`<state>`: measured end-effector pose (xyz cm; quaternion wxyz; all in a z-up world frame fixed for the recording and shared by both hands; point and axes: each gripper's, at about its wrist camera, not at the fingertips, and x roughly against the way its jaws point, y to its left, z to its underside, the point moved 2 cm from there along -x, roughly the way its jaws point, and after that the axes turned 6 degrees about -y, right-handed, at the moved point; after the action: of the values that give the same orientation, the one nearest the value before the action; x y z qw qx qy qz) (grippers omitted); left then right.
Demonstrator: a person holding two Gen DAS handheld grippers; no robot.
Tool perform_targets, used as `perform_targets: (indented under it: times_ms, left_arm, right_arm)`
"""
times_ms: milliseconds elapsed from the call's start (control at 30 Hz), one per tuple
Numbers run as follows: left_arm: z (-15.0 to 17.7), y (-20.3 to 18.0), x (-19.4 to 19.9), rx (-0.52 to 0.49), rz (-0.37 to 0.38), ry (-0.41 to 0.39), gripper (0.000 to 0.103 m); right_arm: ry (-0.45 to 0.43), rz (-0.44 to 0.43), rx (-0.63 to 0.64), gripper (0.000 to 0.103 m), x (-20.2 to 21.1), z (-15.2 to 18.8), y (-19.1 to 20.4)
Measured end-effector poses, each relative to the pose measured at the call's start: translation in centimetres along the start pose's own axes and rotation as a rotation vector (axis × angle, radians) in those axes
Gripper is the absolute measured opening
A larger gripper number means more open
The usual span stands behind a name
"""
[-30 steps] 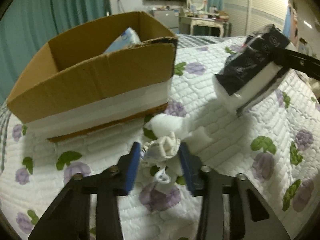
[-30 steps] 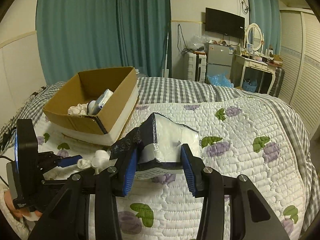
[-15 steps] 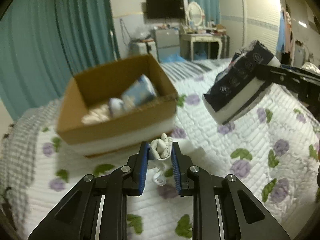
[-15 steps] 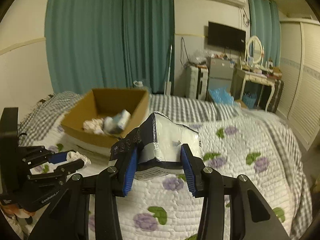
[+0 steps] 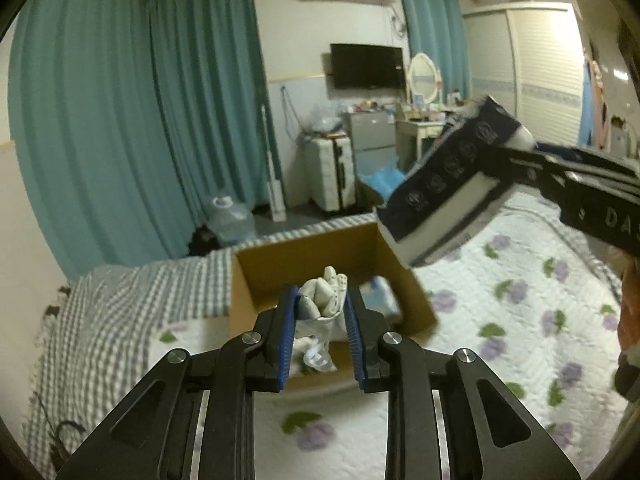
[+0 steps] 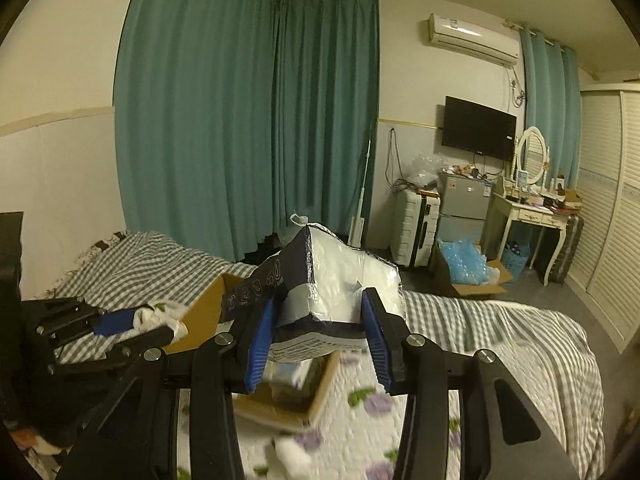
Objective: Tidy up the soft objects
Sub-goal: 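Carry both items over the box and open both tools to drop them, then move both tools back to the bed toward the rolled white socks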
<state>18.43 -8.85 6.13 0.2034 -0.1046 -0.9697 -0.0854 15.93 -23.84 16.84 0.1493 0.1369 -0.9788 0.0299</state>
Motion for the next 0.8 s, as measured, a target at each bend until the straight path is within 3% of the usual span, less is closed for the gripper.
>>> perform_targets:
  times_ms: [133, 167, 267, 300, 467, 567, 600, 633, 700, 800]
  left_arm:
    - [0.2, 1.3, -3.2, -0.022, -0.038, 0.011, 0.026]
    - [0.4, 1.7, -4.3, -0.023, -0.048, 0.016, 0.031]
    - [1.2, 2.7, -7.5, -0.019, -0.069, 0.051, 0.065]
    - [1.6, 3.1, -8.7, -0.016, -0.086, 0.063, 0.070]
    - [3.3, 5.1, -11.6, 0.032, -0.117, 0.054, 0.071]
    - [4.1, 6.1, -12.2, 0.069, -0.108, 0.061, 0.071]
    - [4.4, 6.5, -12.2, 0.082, -0.113, 0.066, 0.071]
    - [4.4, 6.6, -12.3, 0.088, -0.121, 0.071, 0.071]
    - [4.4, 6.9, -11.7, 0.099, -0.119, 0.068, 0.071]
    - [3.6, 6.6, -9.7, 0.105, -0.119, 0.049, 0.071]
  right_arm:
    - [0.026, -0.010, 0.029, 0.042, -5.9, 0.2, 2.0]
    - [0.032, -0.012, 0.032, 0.042, -7.0, 0.4, 2.3]
    - [0.057, -0.018, 0.037, 0.043, -10.6, 1.8, 3.2]
    - [0.065, -0.017, 0.039, 0.042, -11.7, 2.2, 3.5]
    - [0.095, -0.018, 0.031, 0.048, -15.0, 4.5, 3.6]
    - [0.109, -0.014, 0.011, 0.063, -15.5, 5.4, 3.4]
    - [0.108, -0.012, 0.005, 0.075, -15.4, 5.5, 3.3]
    - [0.102, -0.015, -0.005, 0.080, -15.0, 5.3, 3.2]
    - [0.086, -0.004, -0.007, 0.081, -13.8, 4.8, 3.0]
    - [0.045, 0.014, -0.002, 0.090, -11.0, 2.7, 2.9]
